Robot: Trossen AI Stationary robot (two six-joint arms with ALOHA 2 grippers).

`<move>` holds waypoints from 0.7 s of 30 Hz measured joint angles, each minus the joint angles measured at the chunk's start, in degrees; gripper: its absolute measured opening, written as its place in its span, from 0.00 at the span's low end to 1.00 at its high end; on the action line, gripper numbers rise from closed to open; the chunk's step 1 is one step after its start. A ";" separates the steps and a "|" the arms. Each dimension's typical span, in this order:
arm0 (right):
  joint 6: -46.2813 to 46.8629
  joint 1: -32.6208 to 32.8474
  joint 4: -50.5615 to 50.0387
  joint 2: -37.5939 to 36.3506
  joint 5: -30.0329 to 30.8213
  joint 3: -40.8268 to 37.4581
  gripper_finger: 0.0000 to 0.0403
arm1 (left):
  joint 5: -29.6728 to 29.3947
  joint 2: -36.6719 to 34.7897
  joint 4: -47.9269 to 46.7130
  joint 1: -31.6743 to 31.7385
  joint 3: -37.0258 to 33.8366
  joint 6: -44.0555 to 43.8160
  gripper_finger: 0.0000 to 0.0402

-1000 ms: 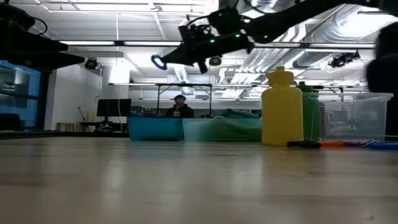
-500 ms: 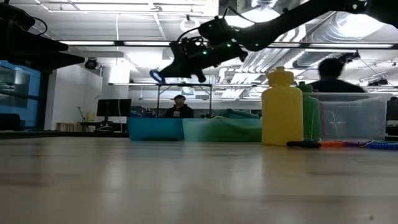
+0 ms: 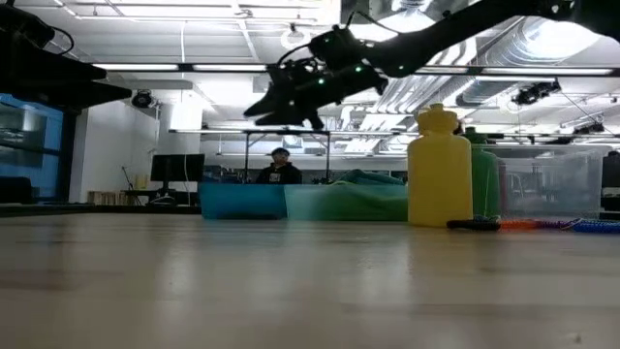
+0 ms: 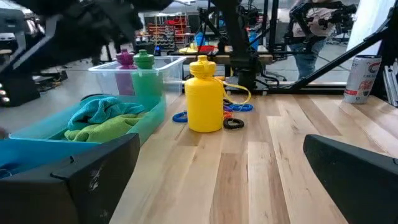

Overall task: Pick & Place Sports Items
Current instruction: Put the bottom blue spring keychain into the blue bin

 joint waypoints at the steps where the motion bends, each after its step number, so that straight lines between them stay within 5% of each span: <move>1: -0.17 -0.03 -0.27 -0.80 -0.02 0.00 0.42 | -0.02 -0.02 0.00 0.02 0.00 0.00 0.92; 21: 0.60 0.55 -21.62 -19.08 2.26 -0.02 0.44 | 0.00 -0.02 0.00 0.00 0.00 0.00 0.92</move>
